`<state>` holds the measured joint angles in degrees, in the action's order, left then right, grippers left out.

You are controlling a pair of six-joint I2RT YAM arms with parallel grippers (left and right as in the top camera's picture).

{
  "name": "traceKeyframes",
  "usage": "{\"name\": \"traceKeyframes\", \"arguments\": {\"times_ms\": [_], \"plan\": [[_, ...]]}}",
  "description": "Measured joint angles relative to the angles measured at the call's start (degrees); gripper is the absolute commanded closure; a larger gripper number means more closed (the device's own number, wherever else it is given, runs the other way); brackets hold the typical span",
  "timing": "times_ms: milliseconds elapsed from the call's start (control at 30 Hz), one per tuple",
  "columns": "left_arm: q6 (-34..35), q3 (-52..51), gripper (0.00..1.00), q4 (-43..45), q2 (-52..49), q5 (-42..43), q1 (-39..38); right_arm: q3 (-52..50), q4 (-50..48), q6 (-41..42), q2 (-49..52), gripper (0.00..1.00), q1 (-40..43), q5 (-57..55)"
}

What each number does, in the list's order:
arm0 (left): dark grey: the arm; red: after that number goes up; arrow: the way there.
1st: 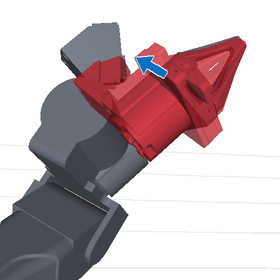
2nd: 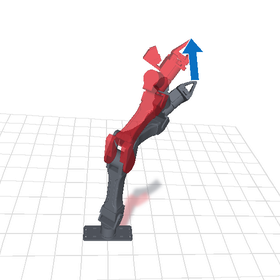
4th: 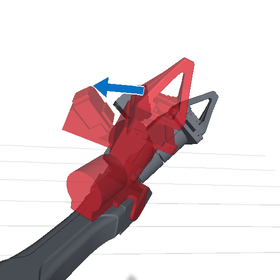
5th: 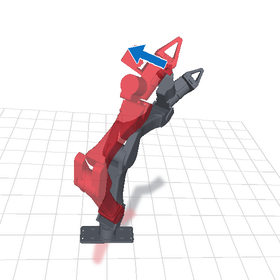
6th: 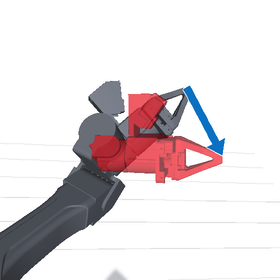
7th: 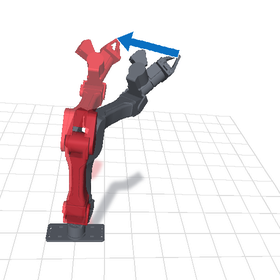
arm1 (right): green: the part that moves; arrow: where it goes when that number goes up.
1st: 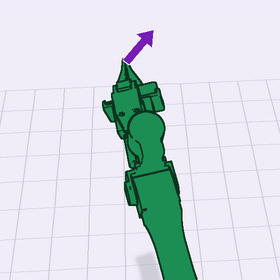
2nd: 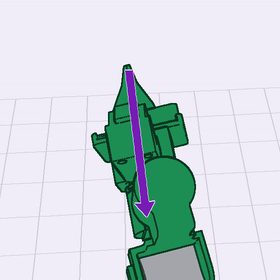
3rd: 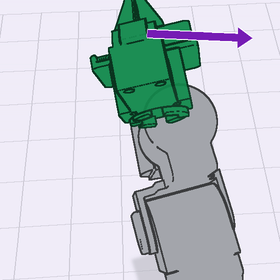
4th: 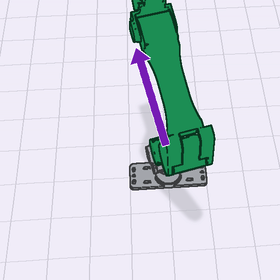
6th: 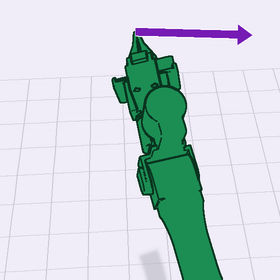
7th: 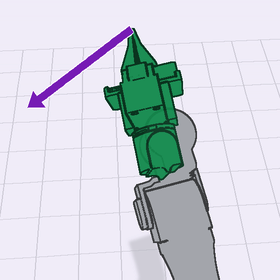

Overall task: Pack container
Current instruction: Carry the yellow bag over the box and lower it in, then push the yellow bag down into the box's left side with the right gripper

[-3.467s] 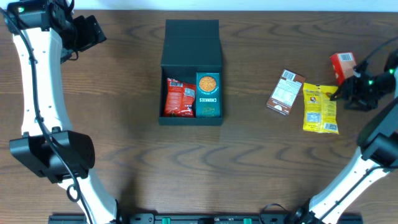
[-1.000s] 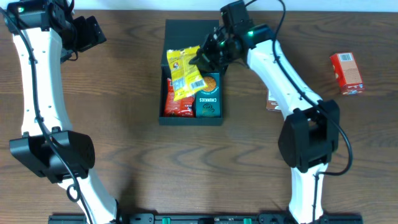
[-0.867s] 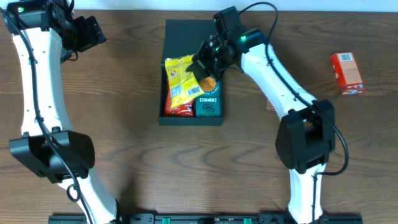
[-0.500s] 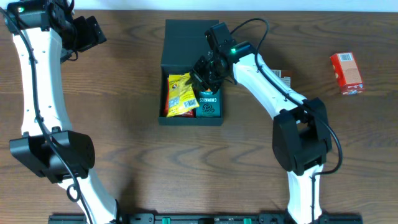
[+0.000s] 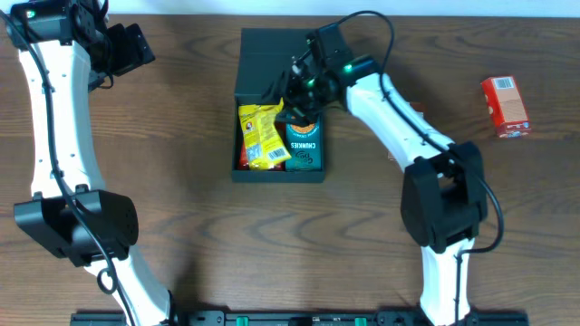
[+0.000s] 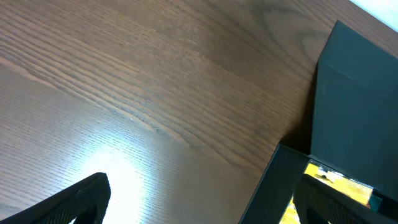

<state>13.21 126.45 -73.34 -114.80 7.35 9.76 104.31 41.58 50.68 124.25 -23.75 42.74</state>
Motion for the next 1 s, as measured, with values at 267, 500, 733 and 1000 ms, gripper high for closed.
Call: {"name": "traceKeyframes", "arguments": {"times_ms": [267, 500, 733, 1000], "plan": [[-0.02, 0.00, 0.04, -0.11, 0.00, -0.02, 0.00, 1.29, 9.75, -10.95, 0.00, 0.99, 5.07, 1.44], [0.00, 0.00, 0.05, -0.11, 0.00, -0.02, 0.00, 1.38, 15.61, -19.12, 0.00, 0.99, 2.23, -7.23], [-0.02, 0.00, 0.04, -0.15, 0.00, -0.02, 0.00, 1.38, 17.40, -22.71, 0.00, 0.99, -3.69, -18.34], [-0.02, 0.00, 0.05, -0.61, 0.00, -0.02, 0.00, 1.38, 18.84, -23.56, 0.11, 0.99, -4.57, -29.77]]}}
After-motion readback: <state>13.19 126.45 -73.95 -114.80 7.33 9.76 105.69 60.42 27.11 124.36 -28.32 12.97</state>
